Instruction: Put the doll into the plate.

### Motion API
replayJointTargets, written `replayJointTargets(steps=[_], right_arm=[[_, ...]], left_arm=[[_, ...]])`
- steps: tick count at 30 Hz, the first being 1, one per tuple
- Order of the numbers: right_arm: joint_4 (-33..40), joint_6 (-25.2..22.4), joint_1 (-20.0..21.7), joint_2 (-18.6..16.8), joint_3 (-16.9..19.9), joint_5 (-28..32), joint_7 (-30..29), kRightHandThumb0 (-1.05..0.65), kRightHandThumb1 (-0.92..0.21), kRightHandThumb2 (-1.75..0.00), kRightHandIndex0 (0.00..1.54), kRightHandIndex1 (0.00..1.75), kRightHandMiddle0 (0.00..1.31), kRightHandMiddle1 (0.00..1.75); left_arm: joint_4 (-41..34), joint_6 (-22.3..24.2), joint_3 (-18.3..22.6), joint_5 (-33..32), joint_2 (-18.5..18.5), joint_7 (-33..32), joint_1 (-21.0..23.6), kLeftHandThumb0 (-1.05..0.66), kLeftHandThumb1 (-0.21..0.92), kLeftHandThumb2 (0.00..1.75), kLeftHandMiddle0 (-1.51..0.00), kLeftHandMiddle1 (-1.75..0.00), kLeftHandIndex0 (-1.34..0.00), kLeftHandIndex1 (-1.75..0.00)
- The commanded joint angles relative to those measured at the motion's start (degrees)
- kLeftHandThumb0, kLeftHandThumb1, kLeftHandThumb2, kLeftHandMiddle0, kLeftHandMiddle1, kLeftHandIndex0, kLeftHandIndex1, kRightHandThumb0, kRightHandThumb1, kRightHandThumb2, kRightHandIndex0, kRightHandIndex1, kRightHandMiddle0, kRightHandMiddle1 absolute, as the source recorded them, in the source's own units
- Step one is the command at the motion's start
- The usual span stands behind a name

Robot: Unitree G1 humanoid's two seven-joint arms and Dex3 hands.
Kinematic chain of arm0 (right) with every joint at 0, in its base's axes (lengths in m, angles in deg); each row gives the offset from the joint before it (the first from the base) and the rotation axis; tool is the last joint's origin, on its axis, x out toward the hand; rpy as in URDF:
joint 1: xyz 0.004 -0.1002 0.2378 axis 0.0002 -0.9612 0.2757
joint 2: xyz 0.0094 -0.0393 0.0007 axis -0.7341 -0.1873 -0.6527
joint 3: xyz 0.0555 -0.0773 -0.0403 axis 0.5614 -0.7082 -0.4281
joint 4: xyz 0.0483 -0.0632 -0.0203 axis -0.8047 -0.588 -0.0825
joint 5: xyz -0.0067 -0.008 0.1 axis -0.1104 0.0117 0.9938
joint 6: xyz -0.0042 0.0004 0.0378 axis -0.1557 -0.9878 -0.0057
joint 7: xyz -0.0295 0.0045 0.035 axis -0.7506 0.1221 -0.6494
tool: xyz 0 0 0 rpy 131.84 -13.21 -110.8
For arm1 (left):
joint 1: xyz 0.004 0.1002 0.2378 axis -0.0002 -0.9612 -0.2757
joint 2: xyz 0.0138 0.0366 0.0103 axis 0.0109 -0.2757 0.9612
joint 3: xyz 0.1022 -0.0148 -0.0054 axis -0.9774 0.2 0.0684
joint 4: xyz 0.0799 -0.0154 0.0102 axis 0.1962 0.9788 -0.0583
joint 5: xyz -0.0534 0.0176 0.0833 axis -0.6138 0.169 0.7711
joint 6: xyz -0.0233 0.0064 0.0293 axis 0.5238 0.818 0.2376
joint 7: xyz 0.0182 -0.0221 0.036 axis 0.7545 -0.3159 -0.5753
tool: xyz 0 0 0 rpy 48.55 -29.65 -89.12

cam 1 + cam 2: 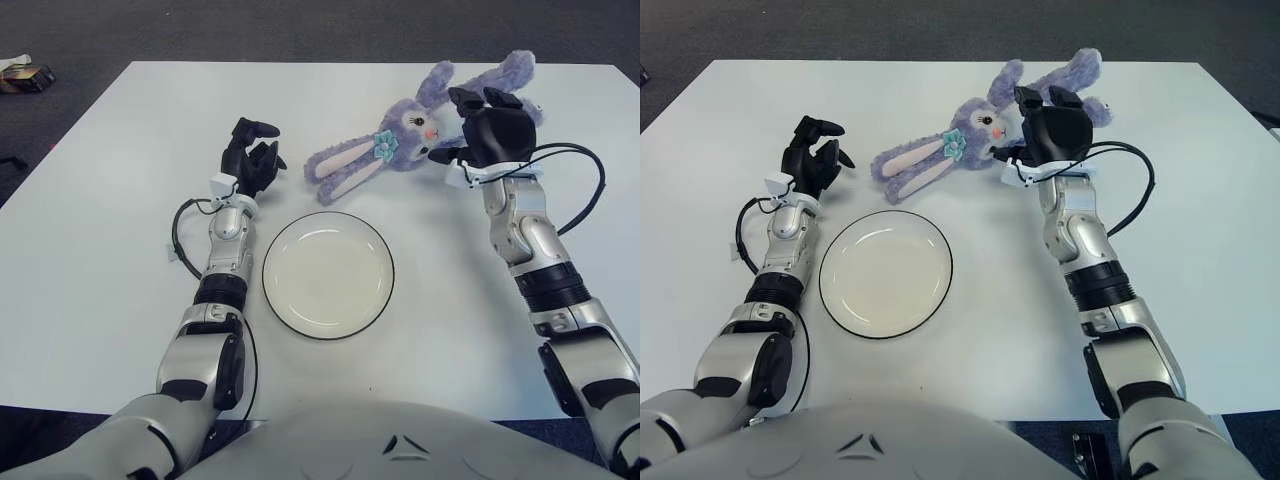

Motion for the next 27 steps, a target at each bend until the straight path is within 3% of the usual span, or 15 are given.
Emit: replayJointTargets(steps=[1, 27], right_arm=[[-1.7, -1.3, 2.5, 0.7, -1.3, -1.6, 0.2, -0.66, -0.92, -0.15, 0.35, 0.0, 0.37, 0.03], [-9.2, -0.6, 8.8, 3.6, -7.1, -2.7, 4.4, -0.73, -0.91, -0.01, 0.28, 0.0, 0.26, 0.0]], left_arm=[[3.2, -0.4, 0.3, -0.2, -1.0, -0.5, -3.9, -0.35, 0.92, 0.35, -0.8, -1.74, -0.38, -1.57], [4.5, -1.4, 0.0, 0.8, -1.0, -1.4, -3.5, -0.36, 0.92, 0.34, -0.8, -1.74, -0.39, -1.56]])
